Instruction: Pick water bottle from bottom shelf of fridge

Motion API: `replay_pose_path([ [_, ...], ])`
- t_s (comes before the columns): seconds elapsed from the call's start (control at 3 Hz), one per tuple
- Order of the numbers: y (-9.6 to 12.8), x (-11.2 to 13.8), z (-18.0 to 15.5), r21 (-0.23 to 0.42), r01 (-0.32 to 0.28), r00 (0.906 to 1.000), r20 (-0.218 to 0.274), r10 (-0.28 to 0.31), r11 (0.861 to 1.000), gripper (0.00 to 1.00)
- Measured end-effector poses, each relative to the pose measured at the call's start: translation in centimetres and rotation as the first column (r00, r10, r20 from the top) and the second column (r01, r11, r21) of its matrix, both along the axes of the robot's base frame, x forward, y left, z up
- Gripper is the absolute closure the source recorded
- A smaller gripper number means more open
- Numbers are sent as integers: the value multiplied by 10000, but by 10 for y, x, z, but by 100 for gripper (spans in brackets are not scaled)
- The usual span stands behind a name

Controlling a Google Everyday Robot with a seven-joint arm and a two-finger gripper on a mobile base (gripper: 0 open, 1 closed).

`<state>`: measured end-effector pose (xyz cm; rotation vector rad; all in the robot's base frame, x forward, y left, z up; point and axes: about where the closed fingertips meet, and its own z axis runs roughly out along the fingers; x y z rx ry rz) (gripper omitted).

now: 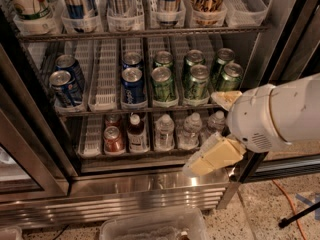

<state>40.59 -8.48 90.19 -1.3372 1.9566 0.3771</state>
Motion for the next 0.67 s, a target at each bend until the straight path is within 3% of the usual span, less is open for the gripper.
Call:
replay_pose_path([
  [0.33,0,1,3,-20,-14,10000,39,14,10000,0],
  [0.67,-1,12,-3,-361,303,9989,378,-289,9989,0],
])
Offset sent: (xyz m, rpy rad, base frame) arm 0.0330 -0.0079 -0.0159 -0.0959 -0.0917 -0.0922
